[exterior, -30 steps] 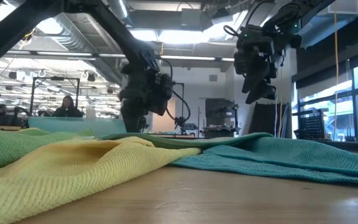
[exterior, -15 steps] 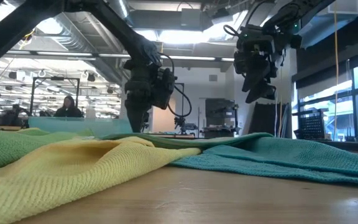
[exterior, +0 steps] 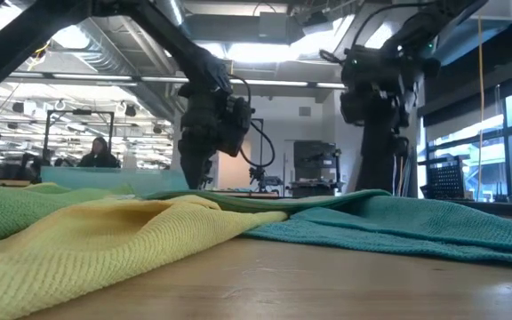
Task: Fold microfiber towels
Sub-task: Fold the light green microfiber cloth
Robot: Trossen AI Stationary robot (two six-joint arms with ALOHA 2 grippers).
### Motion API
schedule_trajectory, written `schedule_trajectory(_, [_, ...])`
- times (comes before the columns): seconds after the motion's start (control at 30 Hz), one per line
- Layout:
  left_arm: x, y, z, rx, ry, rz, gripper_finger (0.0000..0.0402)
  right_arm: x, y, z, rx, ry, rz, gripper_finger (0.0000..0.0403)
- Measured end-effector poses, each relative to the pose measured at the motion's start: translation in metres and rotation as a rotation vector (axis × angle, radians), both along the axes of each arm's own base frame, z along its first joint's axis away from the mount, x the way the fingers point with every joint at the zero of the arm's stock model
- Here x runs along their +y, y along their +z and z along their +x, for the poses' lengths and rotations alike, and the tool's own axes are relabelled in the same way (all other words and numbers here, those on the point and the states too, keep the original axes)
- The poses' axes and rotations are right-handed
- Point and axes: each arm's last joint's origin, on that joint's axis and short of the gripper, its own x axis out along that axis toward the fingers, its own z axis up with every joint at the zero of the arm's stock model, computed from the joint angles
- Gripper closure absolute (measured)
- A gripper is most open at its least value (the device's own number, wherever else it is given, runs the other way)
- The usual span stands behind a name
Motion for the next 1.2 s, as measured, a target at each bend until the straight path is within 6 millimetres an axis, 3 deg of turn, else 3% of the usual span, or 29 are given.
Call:
schedule_trajectory(0.2, [0.000,0.025,0.008,-0.062,0.055,-0.023,0.0350,-0.012,-0.029,0.006,0.092,-0.164,-0.163,0.0215])
schedule_trajectory(0.33, [-0.007,0.045,0.017,-0.115,0.052,-0.005,0.0352,-0.025,-0.055,0.010,0.157,-0.217,-0.137,0.0215])
schedule_trajectory(0.47, [-0.016,0.064,0.023,-0.138,0.044,0.006,0.0350,-0.036,-0.068,0.016,0.189,-0.190,-0.137,0.0215])
schedule_trajectory(0.63, [-0.027,0.080,0.028,-0.141,0.013,0.008,0.0355,-0.050,-0.058,0.029,0.187,-0.043,-0.345,0.0215])
schedule_trajectory(0.83, [-0.036,0.087,0.028,-0.119,0.009,0.000,0.0356,-0.086,-0.036,0.054,0.126,0.028,-0.661,0.0214])
schedule_trajectory(1.1, [-0.037,0.092,0.022,-0.088,0.016,-0.006,0.0356,-0.122,-0.044,0.074,0.183,0.108,-0.591,0.0214])
schedule_trajectory(1.2, [-0.036,0.094,0.020,-0.094,0.020,0.000,0.0356,-0.125,-0.027,0.079,0.217,0.053,-0.511,0.0214])
